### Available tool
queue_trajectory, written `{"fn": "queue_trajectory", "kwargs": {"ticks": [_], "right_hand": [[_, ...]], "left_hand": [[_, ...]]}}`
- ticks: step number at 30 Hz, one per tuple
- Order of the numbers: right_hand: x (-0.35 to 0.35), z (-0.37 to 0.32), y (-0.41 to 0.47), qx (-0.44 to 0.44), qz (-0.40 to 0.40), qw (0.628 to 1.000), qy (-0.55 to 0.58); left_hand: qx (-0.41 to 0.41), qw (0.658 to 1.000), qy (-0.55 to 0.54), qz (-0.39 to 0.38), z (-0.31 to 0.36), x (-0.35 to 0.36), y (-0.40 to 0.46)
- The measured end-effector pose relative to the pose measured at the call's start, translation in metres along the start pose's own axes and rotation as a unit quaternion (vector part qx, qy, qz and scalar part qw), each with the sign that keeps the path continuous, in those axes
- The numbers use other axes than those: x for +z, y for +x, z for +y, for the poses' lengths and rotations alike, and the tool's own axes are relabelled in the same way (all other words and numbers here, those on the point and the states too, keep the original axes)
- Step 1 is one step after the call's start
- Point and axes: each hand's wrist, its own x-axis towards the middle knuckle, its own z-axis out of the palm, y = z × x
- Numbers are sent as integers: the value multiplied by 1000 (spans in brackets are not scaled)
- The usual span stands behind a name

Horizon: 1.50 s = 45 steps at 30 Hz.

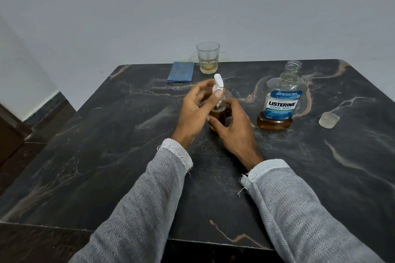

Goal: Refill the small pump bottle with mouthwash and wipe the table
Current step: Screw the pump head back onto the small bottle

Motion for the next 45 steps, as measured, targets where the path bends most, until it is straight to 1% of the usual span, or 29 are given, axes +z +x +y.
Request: {"fn": "queue_trajectory", "kwargs": {"ticks": [2, 4, 11, 16, 19, 23, 29, 33, 35, 41, 45], "right_hand": [[0, 0, 0, -3, 2, 1000, -2], [0, -1, 0, -4, 2, 1000, -4], [0, -1, 0, -5, -1, 1000, -5], [0, -2, 0, -11, 3, 1000, -3], [0, -2, 0, -11, 4, 1000, 2], [0, -1, 0, -6, -5, 1000, -5], [0, -2, -1, -11, 0, 1000, 1], [-1, -3, -1, -12, 0, 1000, -1], [-1, -3, -1, -12, -5, 1000, -1], [-2, -4, -2, -12, -9, 1000, 2], [-2, -5, -3, -10, -4, 1000, 6]], "left_hand": [[1, 1000, 16, 23, 0, 4, 3], [6, 999, 33, 28, -1, 5, 5], [44, 995, 77, -35, -3, -4, 3], [10, 999, 45, -4, -5, 2, 3], [12, 999, 43, -13, -7, 1, 4], [29, 997, 68, -23, -8, -4, 3], [22, 999, 37, 6, -8, 2, 3], [31, 998, 50, -36, -7, -3, 4], [41, 997, 56, -41, -6, -6, 3], [29, 998, 50, 16, -5, 2, 3], [47, 997, 64, -14, -4, -2, 5]]}}
